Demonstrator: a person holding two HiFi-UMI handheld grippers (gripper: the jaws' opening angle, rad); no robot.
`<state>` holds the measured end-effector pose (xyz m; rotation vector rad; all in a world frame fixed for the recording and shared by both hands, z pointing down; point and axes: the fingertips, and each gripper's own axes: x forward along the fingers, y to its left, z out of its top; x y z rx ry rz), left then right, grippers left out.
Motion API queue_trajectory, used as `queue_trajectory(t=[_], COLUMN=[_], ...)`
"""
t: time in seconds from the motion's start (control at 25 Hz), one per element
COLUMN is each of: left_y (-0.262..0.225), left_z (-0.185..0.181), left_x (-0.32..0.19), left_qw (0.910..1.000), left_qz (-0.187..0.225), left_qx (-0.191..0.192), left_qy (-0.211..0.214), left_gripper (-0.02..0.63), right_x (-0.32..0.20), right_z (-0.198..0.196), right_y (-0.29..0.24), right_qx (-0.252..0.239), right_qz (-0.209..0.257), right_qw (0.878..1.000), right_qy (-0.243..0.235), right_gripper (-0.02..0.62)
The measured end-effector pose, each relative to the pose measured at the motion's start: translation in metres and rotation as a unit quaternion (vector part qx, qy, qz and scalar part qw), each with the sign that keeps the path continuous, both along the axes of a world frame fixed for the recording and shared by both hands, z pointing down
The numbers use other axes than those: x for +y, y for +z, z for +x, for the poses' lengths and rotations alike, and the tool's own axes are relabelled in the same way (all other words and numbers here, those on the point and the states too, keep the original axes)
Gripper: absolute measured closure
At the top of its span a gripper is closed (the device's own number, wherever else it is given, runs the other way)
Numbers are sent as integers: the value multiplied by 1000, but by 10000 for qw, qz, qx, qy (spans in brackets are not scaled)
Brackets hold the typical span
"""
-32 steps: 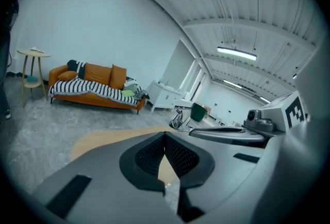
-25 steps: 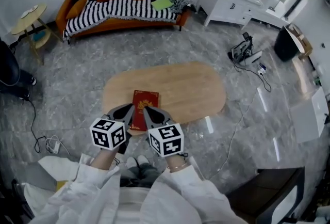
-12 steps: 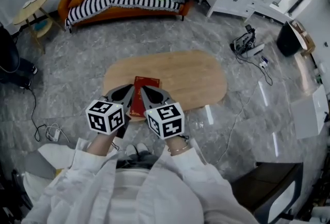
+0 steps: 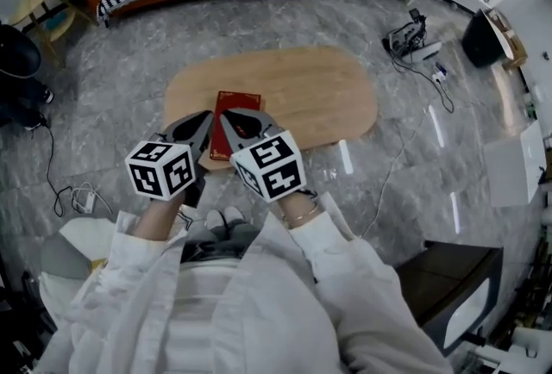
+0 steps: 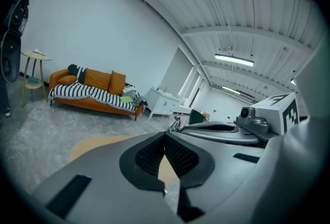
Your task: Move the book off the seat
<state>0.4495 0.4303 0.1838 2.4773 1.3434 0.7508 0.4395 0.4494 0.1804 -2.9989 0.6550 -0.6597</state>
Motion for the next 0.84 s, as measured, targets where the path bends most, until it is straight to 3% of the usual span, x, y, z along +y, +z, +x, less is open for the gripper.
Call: queue_trajectory(t=[0.32, 0.84], left_y=[0, 13], left_z=[6, -16], left_x=[-8, 1], left_qw=[9999, 9998], left_qz=[-78, -66], left_qx=[-152, -202], left_qy=[-29, 15], left_gripper=[600, 600], right_x=[-13, 8], right_z=[1, -17], right_y=[0, 4], right_qx=[-104, -134], right_qz=[-334, -602], right_qw=[9991, 9970], right_qy=[-251, -474], right_gripper=[584, 584])
